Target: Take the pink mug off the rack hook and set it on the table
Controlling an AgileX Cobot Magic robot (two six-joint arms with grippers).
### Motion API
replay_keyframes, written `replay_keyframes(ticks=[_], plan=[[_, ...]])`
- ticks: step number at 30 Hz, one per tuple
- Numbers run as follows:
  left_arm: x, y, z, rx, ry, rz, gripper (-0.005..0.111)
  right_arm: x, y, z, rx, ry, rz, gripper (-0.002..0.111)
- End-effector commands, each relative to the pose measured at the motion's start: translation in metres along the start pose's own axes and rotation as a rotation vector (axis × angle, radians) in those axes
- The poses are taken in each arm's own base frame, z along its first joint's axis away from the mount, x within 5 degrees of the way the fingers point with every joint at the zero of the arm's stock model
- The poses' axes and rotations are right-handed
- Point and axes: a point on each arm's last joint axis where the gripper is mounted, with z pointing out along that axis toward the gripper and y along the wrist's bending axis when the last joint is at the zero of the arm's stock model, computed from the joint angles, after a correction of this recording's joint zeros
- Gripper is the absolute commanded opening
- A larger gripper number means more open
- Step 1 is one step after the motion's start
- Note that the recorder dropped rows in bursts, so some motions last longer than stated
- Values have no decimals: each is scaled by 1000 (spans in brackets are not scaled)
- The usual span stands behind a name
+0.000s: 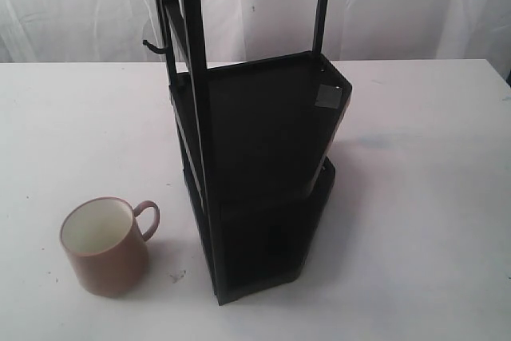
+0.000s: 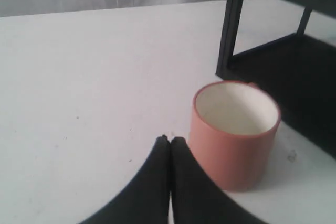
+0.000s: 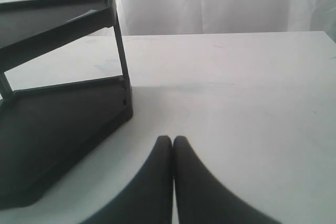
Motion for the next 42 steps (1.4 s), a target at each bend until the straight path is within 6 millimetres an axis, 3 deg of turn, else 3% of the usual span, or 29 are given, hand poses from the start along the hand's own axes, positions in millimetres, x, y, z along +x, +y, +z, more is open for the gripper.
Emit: replay_keyframes(ticks=[1,42], plan=[[9,2,2,-25,37,53,0,1,-1,0,9,-6,-3,0],[12,2,1,-20,70,62,0,1,-1,0,8,-8,-3,0]])
